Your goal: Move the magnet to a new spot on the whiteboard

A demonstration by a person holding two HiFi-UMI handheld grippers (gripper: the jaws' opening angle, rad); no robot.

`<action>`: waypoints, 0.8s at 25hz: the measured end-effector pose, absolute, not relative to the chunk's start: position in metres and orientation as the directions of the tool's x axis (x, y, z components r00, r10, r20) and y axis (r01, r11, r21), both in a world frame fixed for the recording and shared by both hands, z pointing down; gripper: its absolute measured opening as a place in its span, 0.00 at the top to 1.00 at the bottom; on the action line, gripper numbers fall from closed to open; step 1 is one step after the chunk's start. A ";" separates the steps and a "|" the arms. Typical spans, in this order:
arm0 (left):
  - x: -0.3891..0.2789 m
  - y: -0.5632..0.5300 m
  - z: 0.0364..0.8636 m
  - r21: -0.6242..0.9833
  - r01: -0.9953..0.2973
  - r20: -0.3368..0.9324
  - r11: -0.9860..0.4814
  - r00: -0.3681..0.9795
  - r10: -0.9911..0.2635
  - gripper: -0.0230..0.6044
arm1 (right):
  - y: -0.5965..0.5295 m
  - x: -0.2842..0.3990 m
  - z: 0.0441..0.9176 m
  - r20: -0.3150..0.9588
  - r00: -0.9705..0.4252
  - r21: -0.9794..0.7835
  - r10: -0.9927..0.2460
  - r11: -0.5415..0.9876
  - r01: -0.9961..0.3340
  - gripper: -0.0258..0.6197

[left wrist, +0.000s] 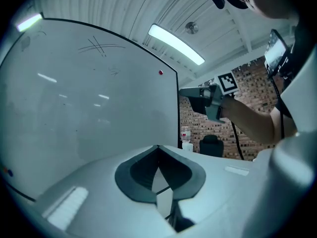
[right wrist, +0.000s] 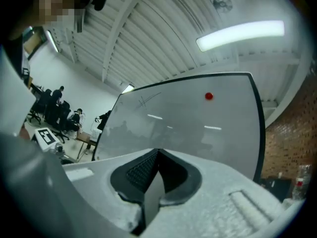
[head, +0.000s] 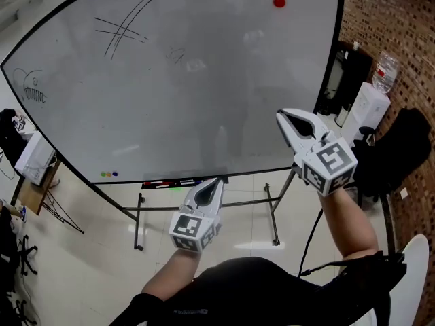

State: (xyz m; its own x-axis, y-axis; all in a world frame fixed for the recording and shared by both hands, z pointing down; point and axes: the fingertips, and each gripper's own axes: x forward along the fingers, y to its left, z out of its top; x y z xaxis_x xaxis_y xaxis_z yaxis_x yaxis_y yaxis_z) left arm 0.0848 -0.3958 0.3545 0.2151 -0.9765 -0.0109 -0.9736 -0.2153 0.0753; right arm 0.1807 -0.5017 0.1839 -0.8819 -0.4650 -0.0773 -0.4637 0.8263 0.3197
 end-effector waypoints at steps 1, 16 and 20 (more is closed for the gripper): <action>0.085 -0.395 0.354 0.080 -0.973 -0.010 -0.216 0.216 -0.976 0.94 | -0.492 0.183 0.199 -0.071 -0.893 0.292 -0.445 0.846 -0.446 0.95; 0.100 -0.369 0.366 0.097 -0.985 0.006 -0.143 0.144 -0.990 0.94 | -0.407 0.206 0.389 0.095 -0.942 -0.056 -0.323 0.943 -0.329 0.95; 0.098 -0.349 0.373 0.089 -0.992 0.020 -0.092 0.094 -0.995 0.94 | -0.386 0.197 0.395 0.066 -0.967 -0.067 -0.247 0.966 -0.252 0.95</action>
State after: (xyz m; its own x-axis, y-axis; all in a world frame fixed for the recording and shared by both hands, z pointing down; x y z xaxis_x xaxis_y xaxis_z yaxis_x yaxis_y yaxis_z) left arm 0.0984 -0.3486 0.3735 0.0940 -0.9954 0.0200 -0.9918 -0.0918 0.0892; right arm 0.1966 -0.3861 0.3946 -0.9667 -0.2474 0.0658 -0.2516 0.9655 -0.0669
